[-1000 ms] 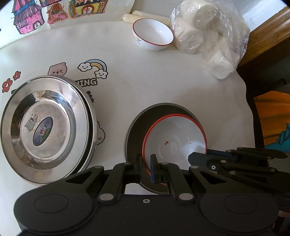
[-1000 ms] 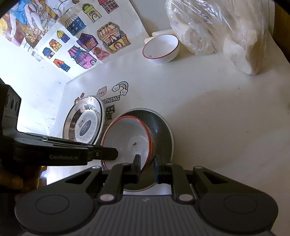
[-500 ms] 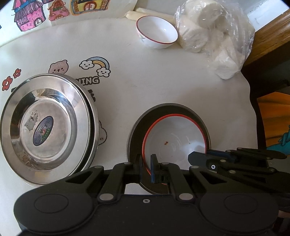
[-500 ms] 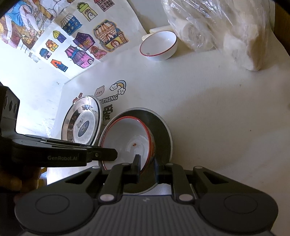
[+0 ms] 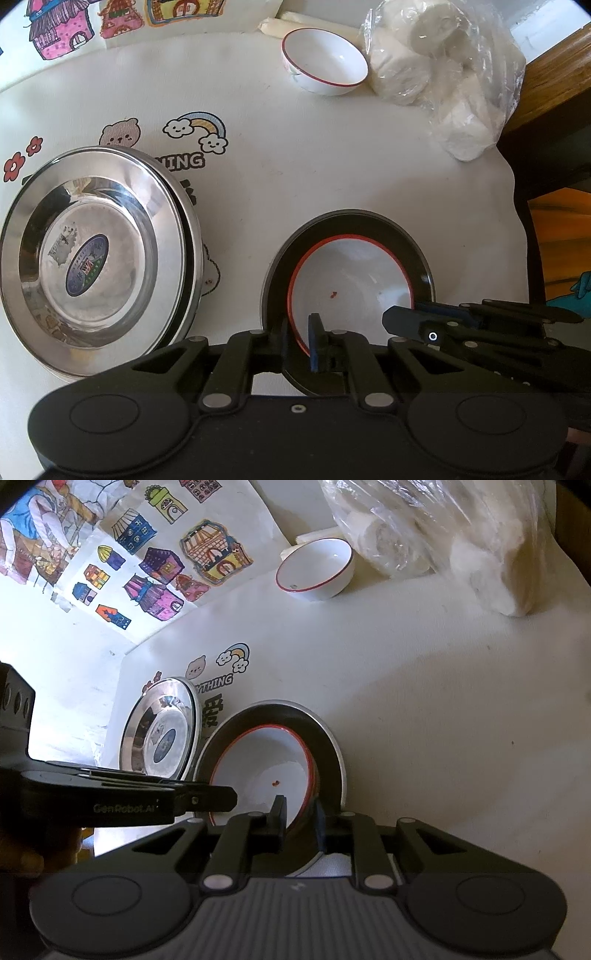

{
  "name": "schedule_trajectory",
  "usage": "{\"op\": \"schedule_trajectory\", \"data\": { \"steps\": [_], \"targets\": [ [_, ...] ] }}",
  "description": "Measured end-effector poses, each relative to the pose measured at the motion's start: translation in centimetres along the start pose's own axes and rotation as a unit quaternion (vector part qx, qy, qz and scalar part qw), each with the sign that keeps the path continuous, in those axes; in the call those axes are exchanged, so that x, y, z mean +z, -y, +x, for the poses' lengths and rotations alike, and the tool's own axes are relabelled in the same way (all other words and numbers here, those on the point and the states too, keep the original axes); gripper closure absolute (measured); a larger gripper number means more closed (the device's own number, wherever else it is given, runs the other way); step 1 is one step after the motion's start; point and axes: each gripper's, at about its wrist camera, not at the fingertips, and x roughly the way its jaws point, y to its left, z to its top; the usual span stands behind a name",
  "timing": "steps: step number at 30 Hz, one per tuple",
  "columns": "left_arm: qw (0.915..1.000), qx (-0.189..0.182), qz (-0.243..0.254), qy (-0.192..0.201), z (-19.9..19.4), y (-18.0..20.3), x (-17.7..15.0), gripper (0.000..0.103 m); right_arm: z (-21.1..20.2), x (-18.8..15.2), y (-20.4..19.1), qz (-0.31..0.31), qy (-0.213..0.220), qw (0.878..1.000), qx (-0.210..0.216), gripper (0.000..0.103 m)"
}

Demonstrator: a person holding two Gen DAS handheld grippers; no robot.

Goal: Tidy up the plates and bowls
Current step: 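Carry the white bowl over the steel bowl and lower it inside, then open both grippers to release the white bowl in the steel bowl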

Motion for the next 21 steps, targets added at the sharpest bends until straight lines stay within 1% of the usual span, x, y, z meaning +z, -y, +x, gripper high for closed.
{"op": "schedule_trajectory", "data": {
  "steps": [4, 7, 9, 13, 15, 16, 17, 18, 19, 20, 21],
  "targets": [
    [1.0000, -0.001, 0.001, 0.004, -0.2, 0.0, 0.0, 0.091, -0.1, -0.1, -0.1, 0.000, 0.003, 1.000, -0.001, 0.081],
    [1.0000, -0.003, 0.000, 0.009, -0.6, 0.0, 0.0, 0.085, -0.4, -0.1, -0.2, -0.002, 0.007, 1.000, -0.001, 0.077],
    [0.9999, -0.007, -0.003, 0.013, -1.1, -0.1, 0.1, 0.084, -0.8, -0.1, -0.3, -0.003, 0.012, 1.000, 0.001, 0.074],
    [0.9995, -0.016, -0.017, 0.022, -2.0, -0.5, 0.2, 0.077, -1.8, 0.0, -0.1, -0.002, 0.026, 1.000, 0.001, 0.070],
    [0.9992, -0.019, -0.022, 0.028, -2.4, -0.6, 0.3, 0.074, -2.3, 0.1, 0.1, 0.005, 0.032, 0.999, 0.007, 0.062],
    [0.9990, -0.020, -0.025, 0.031, -2.7, -0.6, 0.4, 0.071, -2.5, 0.2, 0.2, 0.007, 0.035, 0.999, 0.010, 0.059],
    [0.9989, -0.019, -0.026, 0.035, -2.9, -0.6, 0.4, 0.067, -2.8, 0.2, 0.2, 0.008, 0.039, 0.999, 0.007, 0.048],
    [0.9987, -0.017, -0.026, 0.040, -3.1, -0.6, 0.5, 0.064, -2.9, 0.3, 0.2, 0.008, 0.043, 0.999, 0.001, 0.040],
    [0.9985, -0.015, -0.028, 0.044, -3.3, -0.6, 0.6, 0.054, -3.1, 0.4, 0.3, 0.009, 0.047, 0.999, -0.001, 0.039],
    [0.9982, -0.010, -0.030, 0.051, -3.5, -0.6, 0.7, 0.041, -3.3, 0.5, 0.4, 0.012, 0.050, 0.999, -0.001, 0.036],
    [0.9976, -0.002, -0.034, 0.060, -3.7, -0.7, 0.8, 0.035, -3.5, 0.6, 0.6, 0.018, 0.054, 0.998, 0.000, 0.030]
  ]
}}
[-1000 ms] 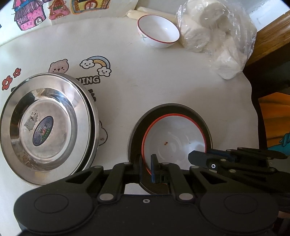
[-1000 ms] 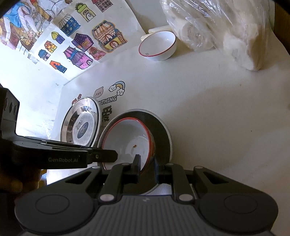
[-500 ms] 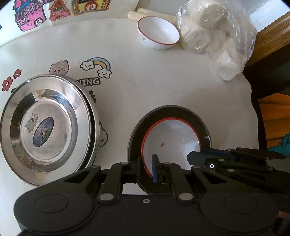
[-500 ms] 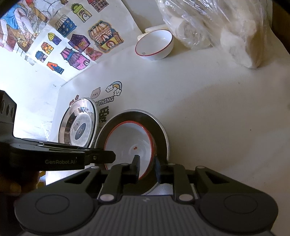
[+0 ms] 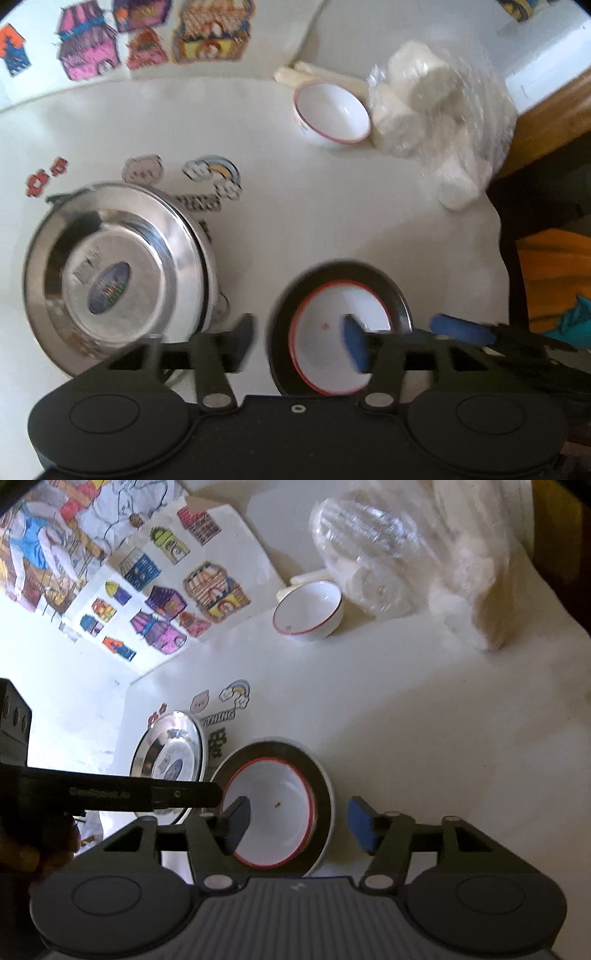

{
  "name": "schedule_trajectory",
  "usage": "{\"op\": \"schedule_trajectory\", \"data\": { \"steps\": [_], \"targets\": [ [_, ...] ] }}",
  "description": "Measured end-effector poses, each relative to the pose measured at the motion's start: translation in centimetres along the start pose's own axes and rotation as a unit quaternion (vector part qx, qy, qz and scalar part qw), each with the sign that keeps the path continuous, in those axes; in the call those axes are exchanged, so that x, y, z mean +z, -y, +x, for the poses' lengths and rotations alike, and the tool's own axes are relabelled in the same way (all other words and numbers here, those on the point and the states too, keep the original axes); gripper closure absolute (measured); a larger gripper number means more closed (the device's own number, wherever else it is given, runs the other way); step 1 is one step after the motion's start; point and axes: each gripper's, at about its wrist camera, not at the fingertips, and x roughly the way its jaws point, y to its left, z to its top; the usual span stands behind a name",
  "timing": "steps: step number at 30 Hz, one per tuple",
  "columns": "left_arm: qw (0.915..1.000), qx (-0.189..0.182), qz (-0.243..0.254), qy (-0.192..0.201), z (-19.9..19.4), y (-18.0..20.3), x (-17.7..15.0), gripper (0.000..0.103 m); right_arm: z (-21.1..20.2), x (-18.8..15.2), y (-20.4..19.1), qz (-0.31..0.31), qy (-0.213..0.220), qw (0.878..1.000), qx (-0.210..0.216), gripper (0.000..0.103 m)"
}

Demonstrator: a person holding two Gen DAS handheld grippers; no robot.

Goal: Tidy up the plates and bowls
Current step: 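Open both grippers to release the white bowl in the steel bowl, then move both grippers to the rim of the second red-rimmed white bowl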

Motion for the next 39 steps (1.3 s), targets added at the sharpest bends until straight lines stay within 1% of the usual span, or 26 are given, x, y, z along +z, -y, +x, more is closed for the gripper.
{"op": "schedule_trajectory", "data": {
  "steps": [1, 3, 4, 5, 6, 7, 9, 10, 11, 15, 18, 21, 25, 29, 32, 34, 36, 39],
  "targets": [
    [0.9999, 0.008, -0.002, 0.009, -0.1, 0.0, 0.1, 0.028, -0.2, 0.0, 0.2, 0.003, 0.003, 1.000, 0.000, 0.027],
    [0.9993, 0.023, -0.004, 0.028, -0.4, -0.2, 0.4, 0.026, -0.4, 0.2, 0.5, 0.008, 0.010, 1.000, -0.001, 0.018],
    [0.9990, 0.027, -0.007, 0.034, -0.5, -0.3, 0.5, 0.019, -0.4, 0.2, 0.6, 0.011, 0.013, 1.000, -0.003, 0.015],
    [0.9986, 0.031, -0.010, 0.042, -0.5, -0.4, 0.6, 0.011, -0.5, 0.3, 0.7, 0.013, 0.015, 1.000, -0.004, 0.011],
    [0.9981, 0.033, -0.014, 0.050, -0.6, -0.5, 0.7, 0.009, -0.5, 0.4, 0.8, 0.016, 0.018, 1.000, -0.006, 0.005],
    [0.9976, 0.033, -0.016, 0.059, -0.7, -0.6, 0.8, 0.008, -0.5, 0.5, 0.9, 0.018, 0.020, 1.000, -0.009, 0.002],
    [0.9969, 0.030, -0.017, 0.071, -0.8, -0.7, 1.1, 0.006, -0.5, 0.6, 1.2, 0.022, 0.025, 0.999, -0.013, 0.000],
    [0.9967, 0.031, -0.017, 0.073, -0.7, -0.7, 1.3, 0.002, -0.5, 0.6, 1.3, 0.024, 0.026, 0.999, -0.015, 0.000],
    [0.9963, 0.033, -0.016, 0.078, -0.6, -0.7, 1.5, 0.001, -0.4, 0.6, 1.5, 0.026, 0.028, 0.999, -0.017, 0.000],
    [0.9927, 0.038, -0.003, 0.115, -0.8, -0.5, 2.1, 0.001, -0.3, 0.9, 2.0, 0.033, 0.036, 0.998, -0.026, 0.000],
    [0.9890, 0.023, -0.016, 0.145, -0.9, -0.9, 2.8, 0.001, -0.2, 1.2, 2.6, 0.036, 0.044, 0.998, -0.034, 0.000],
    [0.9862, 0.027, -0.015, 0.163, -0.7, -0.9, 3.9, 0.001, 0.1, 1.7, 3.1, 0.046, 0.054, 0.997, -0.043, 0.000],
    [0.9845, 0.033, -0.008, 0.172, -0.2, -1.3, 5.8, 0.001, 0.8, 2.8, 3.7, 0.055, 0.069, 0.995, -0.044, 0.000],
    [0.9819, 0.039, 0.001, 0.186, 0.6, -1.5, 7.9, 0.001, 1.9, 4.2, 3.9, 0.061, 0.072, 0.994, -0.047, 0.000],
    [0.9818, 0.039, 0.012, 0.185, 1.5, -1.7, 9.7, 0.001, 2.6, 5.1, 3.8, 0.068, 0.081, 0.993, -0.049, 0.000],
    [0.9803, 0.044, 0.016, 0.192, 2.2, -1.8, 10.9, 0.001, 3.4, 5.7, 3.8, 0.079, 0.085, 0.992, -0.048, 0.000],
    [0.9797, 0.051, 0.032, 0.191, 3.1, -1.8, 12.2, 0.001, 4.3, 6.2, 4.0, 0.102, 0.083, 0.990, -0.046, 0.000],
    [0.9791, 0.058, 0.074, 0.180, 4.4, -1.6, 13.9, 0.001, 5.5, 6.8, 4.2, 0.129, 0.093, 0.986, -0.045, 0.000]
  ]
}}
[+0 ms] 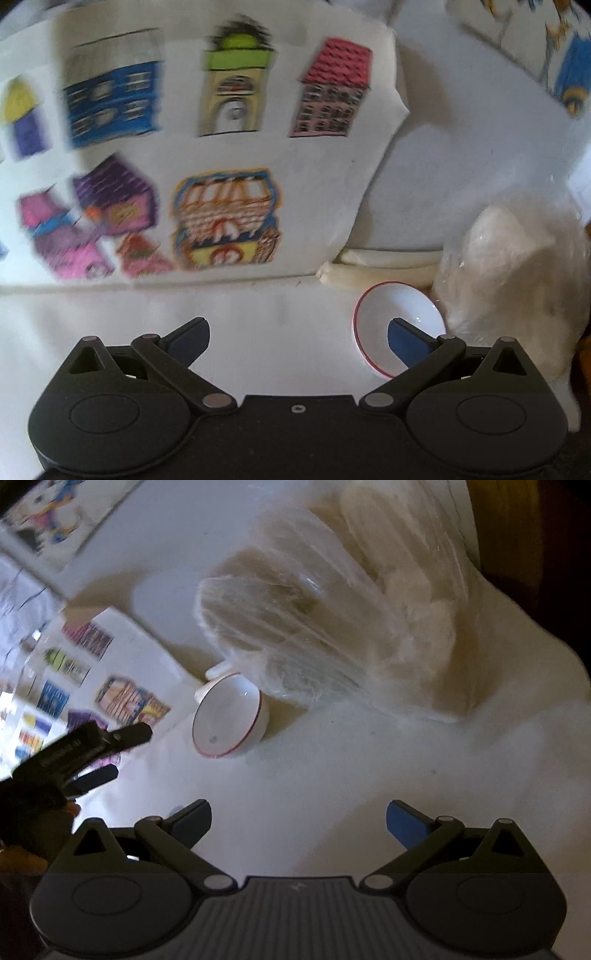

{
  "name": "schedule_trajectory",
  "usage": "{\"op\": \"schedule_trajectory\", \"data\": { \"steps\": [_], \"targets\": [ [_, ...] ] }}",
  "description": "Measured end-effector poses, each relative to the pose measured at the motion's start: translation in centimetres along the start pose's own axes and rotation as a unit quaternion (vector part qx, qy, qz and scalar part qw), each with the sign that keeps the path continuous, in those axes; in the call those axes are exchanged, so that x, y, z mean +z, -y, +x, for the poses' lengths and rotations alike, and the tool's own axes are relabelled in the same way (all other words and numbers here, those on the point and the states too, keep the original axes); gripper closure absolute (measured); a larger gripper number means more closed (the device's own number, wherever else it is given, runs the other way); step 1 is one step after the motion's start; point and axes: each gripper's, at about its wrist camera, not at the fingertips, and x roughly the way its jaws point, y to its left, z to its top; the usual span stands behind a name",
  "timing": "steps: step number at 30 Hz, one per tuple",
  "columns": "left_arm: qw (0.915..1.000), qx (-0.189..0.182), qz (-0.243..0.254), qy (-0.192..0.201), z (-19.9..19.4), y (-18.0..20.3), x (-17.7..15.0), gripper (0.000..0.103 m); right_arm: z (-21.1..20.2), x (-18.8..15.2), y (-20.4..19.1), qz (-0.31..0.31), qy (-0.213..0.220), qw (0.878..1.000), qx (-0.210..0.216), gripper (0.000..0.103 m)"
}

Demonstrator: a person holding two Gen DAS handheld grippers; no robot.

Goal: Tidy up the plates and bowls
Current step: 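Move both grippers to the rim of the second red-rimmed white bowl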

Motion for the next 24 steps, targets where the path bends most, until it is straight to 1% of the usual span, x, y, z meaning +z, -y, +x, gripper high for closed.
{"op": "schedule_trajectory", "data": {
  "steps": [5, 9, 10, 12, 16, 22, 24],
  "targets": [
    [0.9976, -0.013, 0.064, -0.021, 2.4, 0.4, 1.6, 0.001, 1.4, 0.9, -0.6, 0.008, 0.018, 1.000, 0.005, 0.000],
    [0.9935, -0.037, 0.102, -0.034, 3.6, 0.9, 2.1, 0.001, 2.5, 1.7, -0.9, 0.013, 0.020, 1.000, 0.006, 0.001],
    [0.9923, -0.042, 0.110, -0.038, 3.8, 1.0, 2.2, 0.001, 2.9, 2.0, -0.9, 0.018, 0.016, 1.000, 0.007, 0.002],
    [0.9901, -0.045, 0.124, -0.048, 4.3, 1.5, 2.3, 0.001, 3.5, 2.3, -1.0, 0.023, 0.011, 1.000, 0.005, 0.011],
    [0.9872, -0.040, 0.144, -0.054, 4.9, 2.7, 2.2, 0.001, 4.3, 2.6, -1.6, 0.024, 0.013, 1.000, 0.008, 0.014],
    [0.9827, -0.026, 0.172, -0.065, 5.4, 3.7, 1.7, 0.001, 5.1, 2.9, -2.3, 0.020, 0.012, 1.000, 0.010, 0.025],
    [0.9817, -0.025, 0.176, -0.068, 5.6, 3.8, 1.6, 0.005, 5.3, 3.0, -2.3, 0.021, 0.011, 1.000, 0.010, 0.032]
  ]
}}
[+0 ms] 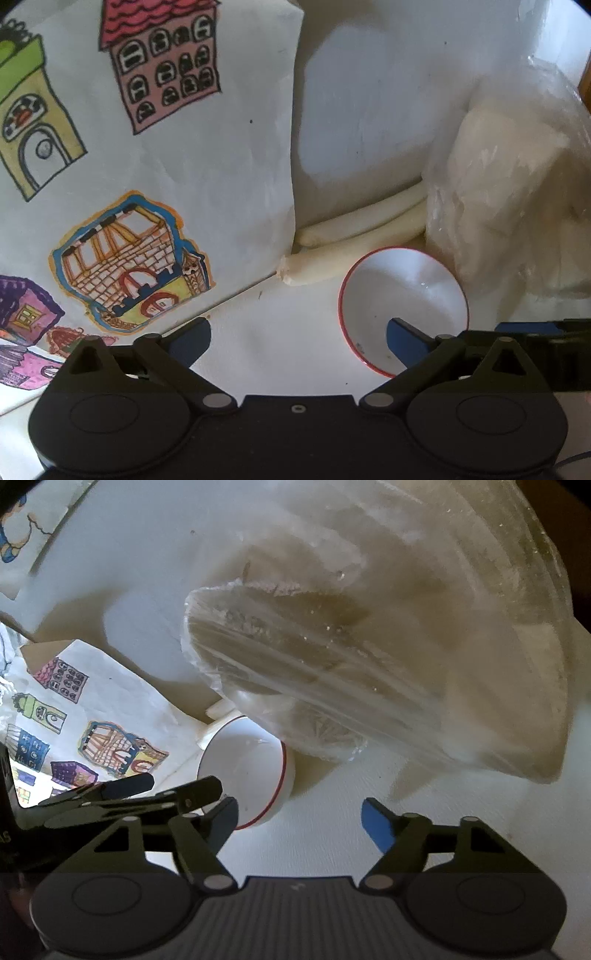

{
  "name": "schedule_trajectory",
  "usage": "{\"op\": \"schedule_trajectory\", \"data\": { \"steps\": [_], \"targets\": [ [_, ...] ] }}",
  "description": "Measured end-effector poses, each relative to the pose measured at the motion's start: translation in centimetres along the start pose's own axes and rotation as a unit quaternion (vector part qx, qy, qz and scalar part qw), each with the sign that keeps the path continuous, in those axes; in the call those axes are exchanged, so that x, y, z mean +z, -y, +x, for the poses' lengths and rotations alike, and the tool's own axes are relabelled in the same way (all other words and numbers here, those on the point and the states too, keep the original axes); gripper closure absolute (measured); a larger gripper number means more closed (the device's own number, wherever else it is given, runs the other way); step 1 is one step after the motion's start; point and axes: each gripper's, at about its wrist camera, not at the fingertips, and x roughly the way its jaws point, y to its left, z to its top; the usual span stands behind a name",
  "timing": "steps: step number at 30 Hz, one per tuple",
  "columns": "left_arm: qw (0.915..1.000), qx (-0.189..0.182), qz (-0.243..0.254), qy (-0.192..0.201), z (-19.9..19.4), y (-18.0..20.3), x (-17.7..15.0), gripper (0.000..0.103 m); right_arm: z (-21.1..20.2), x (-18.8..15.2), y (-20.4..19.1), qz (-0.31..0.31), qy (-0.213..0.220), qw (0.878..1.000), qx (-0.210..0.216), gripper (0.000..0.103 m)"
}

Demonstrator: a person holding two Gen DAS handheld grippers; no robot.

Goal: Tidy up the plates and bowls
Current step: 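Move both grippers to the rim of the second red-rimmed white bowl, then close the left gripper on the second white bowl rim while the right gripper closes too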

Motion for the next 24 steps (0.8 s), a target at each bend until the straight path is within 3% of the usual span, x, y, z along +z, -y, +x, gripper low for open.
{"op": "schedule_trajectory", "data": {
  "steps": [9, 17, 19, 24],
  "targets": [
    [0.9994, -0.024, -0.020, -0.013, 1.5, -0.3, 0.2, 0.032, 1.0, 0.1, -0.5, 0.003, -0.006, 1.000, 0.016, 0.056],
    [0.9956, -0.068, -0.060, -0.027, 2.8, -0.2, 0.0, 0.078, 1.2, 0.1, -0.3, 0.002, 0.003, 1.000, 0.024, 0.075],
    [0.9944, -0.072, -0.072, -0.028, 3.0, -0.2, -0.3, 0.085, 1.2, 0.1, -0.5, 0.001, 0.007, 1.000, 0.025, 0.079],
    [0.9929, -0.076, -0.088, -0.025, 3.0, 0.2, -1.0, 0.090, 1.7, 0.0, -1.0, 0.001, 0.006, 1.000, 0.025, 0.083]
  ]
}}
